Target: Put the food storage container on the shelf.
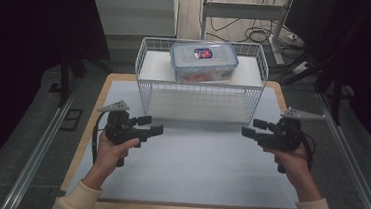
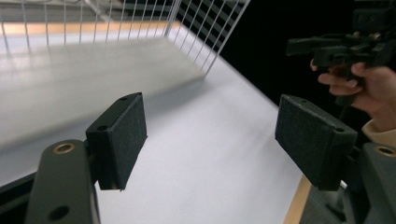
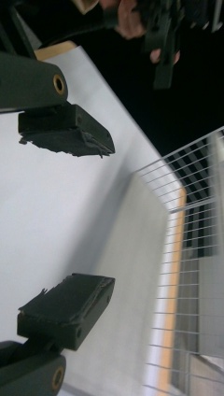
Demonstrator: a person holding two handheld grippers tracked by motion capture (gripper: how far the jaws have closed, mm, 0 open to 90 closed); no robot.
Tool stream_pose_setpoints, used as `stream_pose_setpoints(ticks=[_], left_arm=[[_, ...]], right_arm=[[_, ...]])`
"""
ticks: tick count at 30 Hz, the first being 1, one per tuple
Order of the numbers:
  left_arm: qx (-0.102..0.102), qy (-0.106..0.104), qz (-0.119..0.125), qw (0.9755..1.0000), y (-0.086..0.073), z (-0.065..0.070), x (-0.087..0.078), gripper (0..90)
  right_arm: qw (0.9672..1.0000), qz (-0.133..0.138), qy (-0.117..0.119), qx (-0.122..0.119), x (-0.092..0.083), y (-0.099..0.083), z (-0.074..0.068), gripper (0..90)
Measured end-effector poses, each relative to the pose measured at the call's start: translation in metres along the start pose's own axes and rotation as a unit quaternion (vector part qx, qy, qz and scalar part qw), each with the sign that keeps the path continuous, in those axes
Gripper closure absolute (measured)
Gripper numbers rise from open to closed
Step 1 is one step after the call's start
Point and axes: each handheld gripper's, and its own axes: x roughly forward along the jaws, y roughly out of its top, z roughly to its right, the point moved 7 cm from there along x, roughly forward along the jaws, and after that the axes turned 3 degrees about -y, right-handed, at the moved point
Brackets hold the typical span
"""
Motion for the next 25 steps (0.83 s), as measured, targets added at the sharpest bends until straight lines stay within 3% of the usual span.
stream_pose_setpoints(ticks=[2,3,10,15,21,23,25], left_arm=[[0.004,0.004,-0.017,0.9998,-0.018,0.002,0.004,24.6],[0.004,0.004,-0.017,0.9998,-0.018,0.002,0.004,24.7],[0.012,0.013,-0.054,0.9984,-0.058,-0.001,0.018,24.7],[0.018,0.019,-0.065,0.9975,-0.067,0.0,0.026,24.7],[0.018,0.019,-0.065,0.9975,-0.072,0.0,0.029,24.2],[0.02,0.023,-0.068,0.9972,-0.076,-0.001,0.03,23.0],[0.02,0.026,-0.07,0.997,-0.078,-0.003,0.031,22.5]], right_arm=[[0.9999,-0.011,-0.005,0.003,0.003,-0.024,0.001,29.5],[0.9999,-0.011,-0.005,0.003,0.003,-0.024,0.001,29.5],[0.9985,-0.045,-0.023,-0.019,0.009,-0.064,0.004,29.0],[0.9975,-0.055,-0.028,-0.035,0.01,-0.077,0.001,28.6],[0.9973,-0.048,-0.032,-0.046,0.011,-0.079,0.001,24.9],[0.9968,-0.043,-0.045,-0.051,0.011,-0.081,0.004,18.6],[0.9938,-0.057,-0.075,-0.06,0.012,-0.087,0.012,14.2]])
